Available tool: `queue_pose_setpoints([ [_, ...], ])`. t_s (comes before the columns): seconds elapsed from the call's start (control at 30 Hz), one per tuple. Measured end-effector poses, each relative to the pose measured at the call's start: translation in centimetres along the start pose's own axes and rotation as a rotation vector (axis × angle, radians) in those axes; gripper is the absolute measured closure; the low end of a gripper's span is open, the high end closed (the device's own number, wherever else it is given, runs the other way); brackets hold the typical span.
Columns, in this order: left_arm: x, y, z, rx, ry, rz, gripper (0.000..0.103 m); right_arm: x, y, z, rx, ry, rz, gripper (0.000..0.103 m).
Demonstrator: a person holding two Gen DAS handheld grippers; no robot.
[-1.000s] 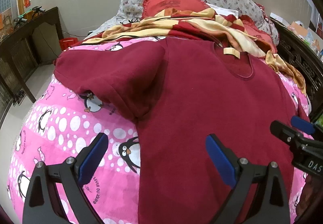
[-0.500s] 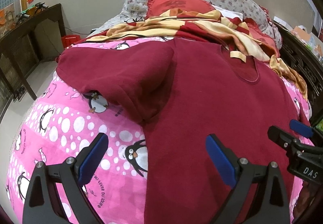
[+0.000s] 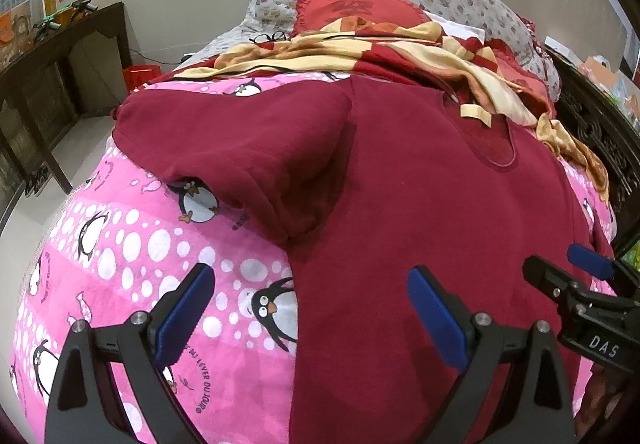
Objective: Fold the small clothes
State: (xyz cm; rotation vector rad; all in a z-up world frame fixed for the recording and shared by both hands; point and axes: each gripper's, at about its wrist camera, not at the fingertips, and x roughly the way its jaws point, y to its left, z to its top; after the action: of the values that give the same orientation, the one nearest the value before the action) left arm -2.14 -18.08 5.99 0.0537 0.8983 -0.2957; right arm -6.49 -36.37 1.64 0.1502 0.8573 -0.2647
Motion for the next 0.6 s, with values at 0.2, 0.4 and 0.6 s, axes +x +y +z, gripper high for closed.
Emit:
queue_pose_setpoints([
  [0.2, -0.1, 0.2, 0.1, -0.007, -0.001, -0.001, 0.004, 0.1, -0.1, 0.0, 0.004, 0.003, 0.001, 0.001],
  [0.4, -0.4, 0.3, 0.1, -0.005, 0.000, -0.008, 0.004, 0.3, -0.1, -0.2, 0.010, 0.011, 0.001, 0.001],
  [0.6, -1.0, 2.2, 0.4, -0.035, -0.011, 0.001, 0.004, 0.5, -0.1, -0.2, 0.011, 0.015, 0.002, 0.001],
])
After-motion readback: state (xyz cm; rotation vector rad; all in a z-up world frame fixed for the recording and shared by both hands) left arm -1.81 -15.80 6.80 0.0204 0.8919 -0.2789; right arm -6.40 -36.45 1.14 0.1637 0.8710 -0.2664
